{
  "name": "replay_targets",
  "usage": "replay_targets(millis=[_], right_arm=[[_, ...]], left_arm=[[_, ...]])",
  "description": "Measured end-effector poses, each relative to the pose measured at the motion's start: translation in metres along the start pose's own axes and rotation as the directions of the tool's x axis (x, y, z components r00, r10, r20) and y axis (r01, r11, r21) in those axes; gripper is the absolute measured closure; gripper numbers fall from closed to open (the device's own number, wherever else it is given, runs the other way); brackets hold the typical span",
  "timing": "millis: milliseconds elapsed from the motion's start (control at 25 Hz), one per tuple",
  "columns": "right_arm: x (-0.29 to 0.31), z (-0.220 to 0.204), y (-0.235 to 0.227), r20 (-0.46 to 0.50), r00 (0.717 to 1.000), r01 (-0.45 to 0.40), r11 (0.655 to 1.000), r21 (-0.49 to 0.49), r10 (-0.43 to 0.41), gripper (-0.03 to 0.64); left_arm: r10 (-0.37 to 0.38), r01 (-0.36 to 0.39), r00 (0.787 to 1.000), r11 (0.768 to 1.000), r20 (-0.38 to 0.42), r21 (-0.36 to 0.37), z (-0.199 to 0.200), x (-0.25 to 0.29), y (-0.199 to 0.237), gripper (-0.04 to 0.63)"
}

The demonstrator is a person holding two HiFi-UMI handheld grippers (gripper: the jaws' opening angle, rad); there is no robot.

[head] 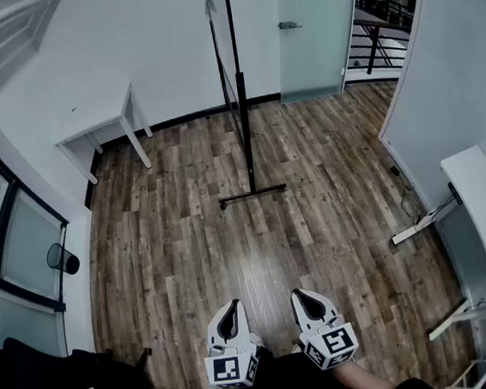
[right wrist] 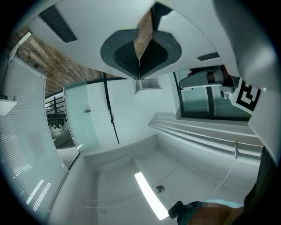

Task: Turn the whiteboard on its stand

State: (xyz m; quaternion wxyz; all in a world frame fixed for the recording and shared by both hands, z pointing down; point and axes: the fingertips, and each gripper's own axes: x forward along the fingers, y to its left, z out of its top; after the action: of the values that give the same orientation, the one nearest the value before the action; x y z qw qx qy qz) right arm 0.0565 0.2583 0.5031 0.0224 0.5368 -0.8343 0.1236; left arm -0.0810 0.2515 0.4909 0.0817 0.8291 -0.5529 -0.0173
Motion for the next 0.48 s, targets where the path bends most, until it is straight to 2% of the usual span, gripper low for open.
replay_targets(millis=[480], right_arm=[[0.033,0.005,0.014,0.022,0.999,0.033,0.999,0.003,-0.033,0.603]], left_arm=[[-0.044,0.044,0.999,0.999,-0.008,-0.014,0.004,0.016,0.034,0.577]])
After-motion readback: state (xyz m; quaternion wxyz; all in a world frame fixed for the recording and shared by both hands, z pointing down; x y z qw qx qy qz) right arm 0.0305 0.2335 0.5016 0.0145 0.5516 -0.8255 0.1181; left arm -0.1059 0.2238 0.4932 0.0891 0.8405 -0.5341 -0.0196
